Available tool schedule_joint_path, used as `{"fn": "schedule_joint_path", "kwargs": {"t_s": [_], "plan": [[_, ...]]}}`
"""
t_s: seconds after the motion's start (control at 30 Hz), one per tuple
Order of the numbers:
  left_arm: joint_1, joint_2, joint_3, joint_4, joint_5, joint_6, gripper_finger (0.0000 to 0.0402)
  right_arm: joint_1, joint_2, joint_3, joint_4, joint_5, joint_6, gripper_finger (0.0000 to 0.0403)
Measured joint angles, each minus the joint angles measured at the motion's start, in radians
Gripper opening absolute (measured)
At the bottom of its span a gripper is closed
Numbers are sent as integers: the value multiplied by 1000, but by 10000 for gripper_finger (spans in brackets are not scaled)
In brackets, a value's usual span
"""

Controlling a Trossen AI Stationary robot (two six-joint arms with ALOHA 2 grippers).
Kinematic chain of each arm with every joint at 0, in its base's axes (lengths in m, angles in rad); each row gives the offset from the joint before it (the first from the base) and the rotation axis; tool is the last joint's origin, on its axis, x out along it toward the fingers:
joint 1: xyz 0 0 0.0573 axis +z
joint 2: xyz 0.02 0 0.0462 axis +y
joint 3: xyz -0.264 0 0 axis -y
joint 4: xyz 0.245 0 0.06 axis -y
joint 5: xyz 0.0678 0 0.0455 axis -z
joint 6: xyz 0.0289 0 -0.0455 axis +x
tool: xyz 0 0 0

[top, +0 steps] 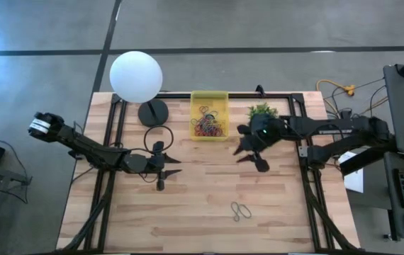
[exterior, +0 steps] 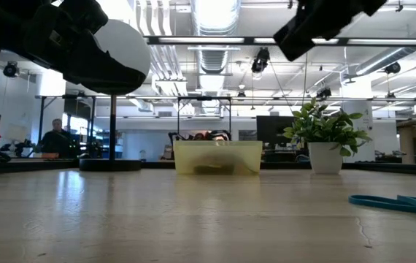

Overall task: Pick and place rubber bands into bin
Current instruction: Put the blue rubber band into the yellow bin

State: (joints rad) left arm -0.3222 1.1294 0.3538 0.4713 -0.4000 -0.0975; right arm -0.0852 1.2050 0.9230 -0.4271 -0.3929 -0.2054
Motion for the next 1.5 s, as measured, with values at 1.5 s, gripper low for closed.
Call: {"fn": "schedule_joint_path", "kwargs": {"t_s": [1.5], "plan": [[8, 140, 18, 194, 0, 85, 129, 455, 363, -493, 964, 114, 407, 121]]}}
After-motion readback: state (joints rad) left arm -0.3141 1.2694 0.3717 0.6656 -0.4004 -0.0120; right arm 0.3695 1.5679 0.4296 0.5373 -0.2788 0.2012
